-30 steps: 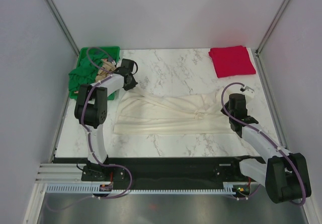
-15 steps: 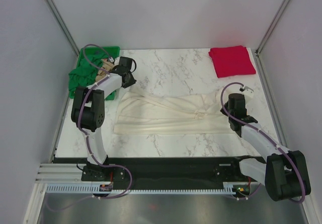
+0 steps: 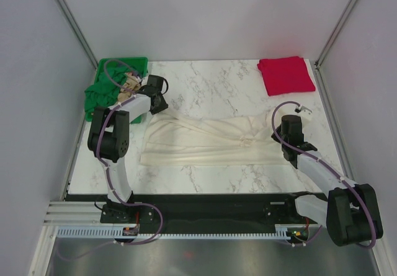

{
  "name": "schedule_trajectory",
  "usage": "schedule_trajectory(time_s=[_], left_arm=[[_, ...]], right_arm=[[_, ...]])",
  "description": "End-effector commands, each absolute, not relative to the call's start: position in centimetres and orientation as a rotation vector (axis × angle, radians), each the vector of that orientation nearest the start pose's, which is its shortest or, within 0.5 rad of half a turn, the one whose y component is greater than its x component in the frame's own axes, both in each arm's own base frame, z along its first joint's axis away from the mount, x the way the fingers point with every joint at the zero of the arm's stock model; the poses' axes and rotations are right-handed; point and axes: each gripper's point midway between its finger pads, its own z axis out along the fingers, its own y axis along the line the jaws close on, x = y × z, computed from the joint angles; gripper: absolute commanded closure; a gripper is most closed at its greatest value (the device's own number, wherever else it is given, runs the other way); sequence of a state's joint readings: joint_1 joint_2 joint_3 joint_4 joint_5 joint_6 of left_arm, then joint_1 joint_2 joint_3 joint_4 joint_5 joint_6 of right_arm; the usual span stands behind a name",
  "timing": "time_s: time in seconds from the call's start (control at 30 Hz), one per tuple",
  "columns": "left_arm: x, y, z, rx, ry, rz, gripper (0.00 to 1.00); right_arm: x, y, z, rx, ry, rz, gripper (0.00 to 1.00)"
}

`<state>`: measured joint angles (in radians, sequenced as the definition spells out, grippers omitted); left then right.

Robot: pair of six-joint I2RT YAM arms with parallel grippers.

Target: Fold and stack the t-shirts

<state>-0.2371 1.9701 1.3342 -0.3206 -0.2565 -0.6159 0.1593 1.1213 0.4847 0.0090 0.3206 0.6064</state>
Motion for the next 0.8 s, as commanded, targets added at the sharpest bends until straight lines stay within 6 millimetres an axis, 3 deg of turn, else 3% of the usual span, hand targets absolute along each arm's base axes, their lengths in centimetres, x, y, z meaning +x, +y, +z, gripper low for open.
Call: schedule_trajectory(time_s=[0.0, 0.47, 0.6, 0.77], left_arm=[[47.5, -9.2, 3.8, -0.596, 2.37, -0.068, 0.58], [48.1, -10.2, 2.9, -0.587, 2.386, -0.109, 0.61], [48.5, -10.2, 3.7, -0.576, 2.368, -0.11, 0.69], [49.3, -10.1, 6.2, -0.559, 2.323, -0.116, 0.76]], right_arm=[[32.8, 2.0, 8.7, 0.66, 2.027, 0.113, 1.0], [33.0, 2.2, 8.3, 0.661, 2.033, 0.126, 1.0], [33.0, 2.3, 8.0, 0.659, 2.042, 0.129, 1.0], [33.1, 2.3, 8.1, 0.66, 2.04, 0.128, 1.0]])
